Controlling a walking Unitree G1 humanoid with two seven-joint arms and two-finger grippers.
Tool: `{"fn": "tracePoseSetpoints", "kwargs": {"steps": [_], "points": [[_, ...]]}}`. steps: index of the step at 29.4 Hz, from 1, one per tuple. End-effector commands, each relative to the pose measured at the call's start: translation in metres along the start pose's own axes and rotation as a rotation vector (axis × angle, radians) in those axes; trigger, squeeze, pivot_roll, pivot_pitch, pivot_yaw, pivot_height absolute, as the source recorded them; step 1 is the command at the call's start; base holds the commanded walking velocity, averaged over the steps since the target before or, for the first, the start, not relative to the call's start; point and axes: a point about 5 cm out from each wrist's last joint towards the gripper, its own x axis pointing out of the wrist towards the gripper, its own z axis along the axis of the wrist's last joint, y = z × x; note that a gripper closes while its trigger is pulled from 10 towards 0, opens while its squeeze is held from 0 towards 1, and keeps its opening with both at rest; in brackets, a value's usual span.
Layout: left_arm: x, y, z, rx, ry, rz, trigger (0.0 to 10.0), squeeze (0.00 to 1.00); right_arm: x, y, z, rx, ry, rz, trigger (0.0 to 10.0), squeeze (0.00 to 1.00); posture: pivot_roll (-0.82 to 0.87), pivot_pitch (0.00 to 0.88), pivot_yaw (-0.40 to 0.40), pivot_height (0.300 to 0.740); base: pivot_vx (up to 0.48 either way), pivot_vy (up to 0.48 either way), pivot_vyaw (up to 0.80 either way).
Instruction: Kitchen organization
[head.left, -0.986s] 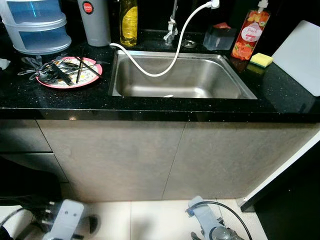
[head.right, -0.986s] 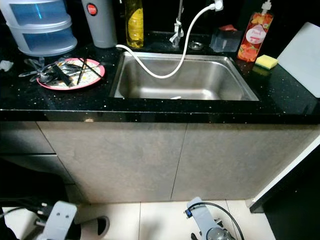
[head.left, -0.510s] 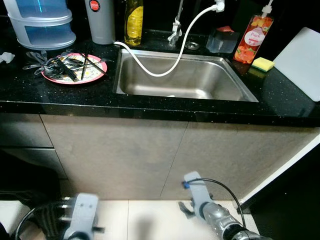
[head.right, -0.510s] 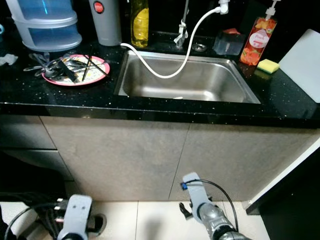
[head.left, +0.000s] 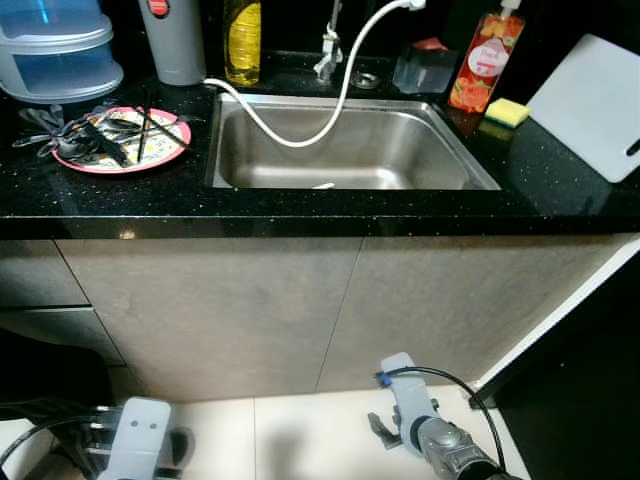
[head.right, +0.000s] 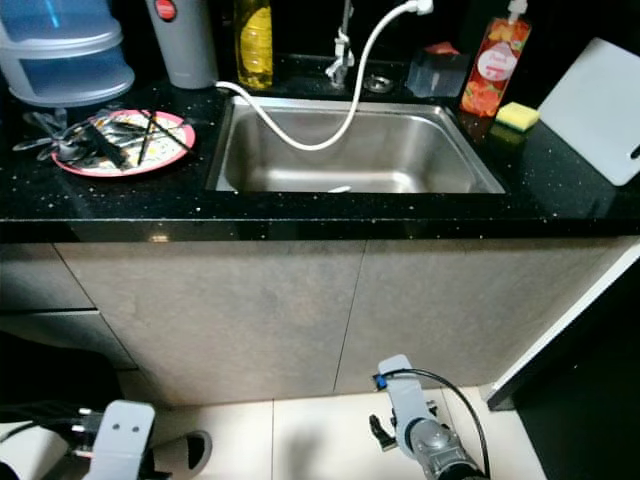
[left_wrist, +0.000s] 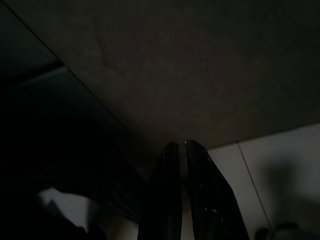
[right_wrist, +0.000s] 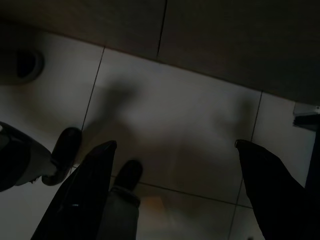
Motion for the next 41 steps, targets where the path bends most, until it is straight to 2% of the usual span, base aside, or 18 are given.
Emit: {"fn": "tracePoseSetpoints", "kwargs": {"steps": [1,4,5,11,13,14,21,22,25,33,34,41], "points": [[0.002,0.010,0.008,0.016,-0.021,0.022,10.0,0.00,0.000,-0.005,0.003,0.029,-0.011,-0.025,10.0,0.00,0.27,0.000,-0.080,0.740,0.000,0.000,0.00],[0.006,0.013,0.020,0.021,-0.061,0.037,10.0,0.00,0.000,-0.008,0.004,0.025,-0.010,-0.034,10.0,0.00,0.27,0.000,-0.084,0.740,0.000,0.000,0.00],[0.009,0.014,0.033,0.020,-0.106,0.034,10.0,0.00,-0.001,-0.012,0.004,0.022,-0.003,-0.047,10.0,0.00,0.28,0.000,-0.087,0.740,0.000,0.000,0.00],[0.008,0.016,0.051,0.070,-0.166,0.016,10.0,0.00,-0.004,-0.020,-0.004,0.017,0.035,-0.083,10.0,0.00,0.29,0.000,-0.095,0.740,0.000,0.000,0.00],[0.005,0.026,0.056,0.078,-0.178,0.050,10.0,0.00,-0.005,-0.023,-0.008,0.013,0.048,-0.095,10.0,0.00,0.30,0.000,-0.094,0.740,0.000,0.000,0.00],[0.002,0.037,0.057,0.080,-0.181,0.085,10.0,0.00,-0.006,-0.024,-0.009,0.013,0.053,-0.098,10.0,0.00,0.30,0.000,-0.093,0.740,0.000,0.000,0.00],[-0.011,0.091,0.054,0.096,-0.156,0.227,10.0,0.00,-0.005,-0.018,-0.012,0.027,0.053,-0.090,10.0,0.00,0.30,0.000,-0.061,0.740,0.000,0.000,0.00],[-0.011,0.091,0.054,0.096,-0.156,0.227,10.0,0.00,-0.005,-0.018,-0.012,0.027,0.053,-0.090,10.0,0.00,0.30,0.000,-0.061,0.740,0.000,0.000,0.00],[-0.014,0.112,0.059,0.108,-0.162,0.278,10.0,0.00,-0.005,-0.014,-0.013,0.062,0.047,-0.095,10.0,0.00,0.30,0.000,-0.046,0.740,0.000,0.000,0.00],[-0.015,0.131,0.055,0.129,-0.147,0.328,10.0,0.00,-0.006,-0.013,-0.019,0.067,0.062,-0.101,10.0,0.00,0.28,0.000,-0.033,0.740,0.000,0.000,0.00],[-0.013,0.137,0.049,0.151,-0.123,0.338,10.0,0.00,-0.007,-0.015,-0.020,0.075,0.063,-0.109,10.0,0.00,0.28,0.000,-0.030,0.740,0.000,0.000,0.00],[-0.011,0.150,0.036,0.162,-0.074,0.377,10.0,0.00,-0.008,-0.017,-0.021,0.084,0.060,-0.120,10.0,0.00,0.25,0.000,-0.023,0.740,0.000,0.000,0.00]]}}
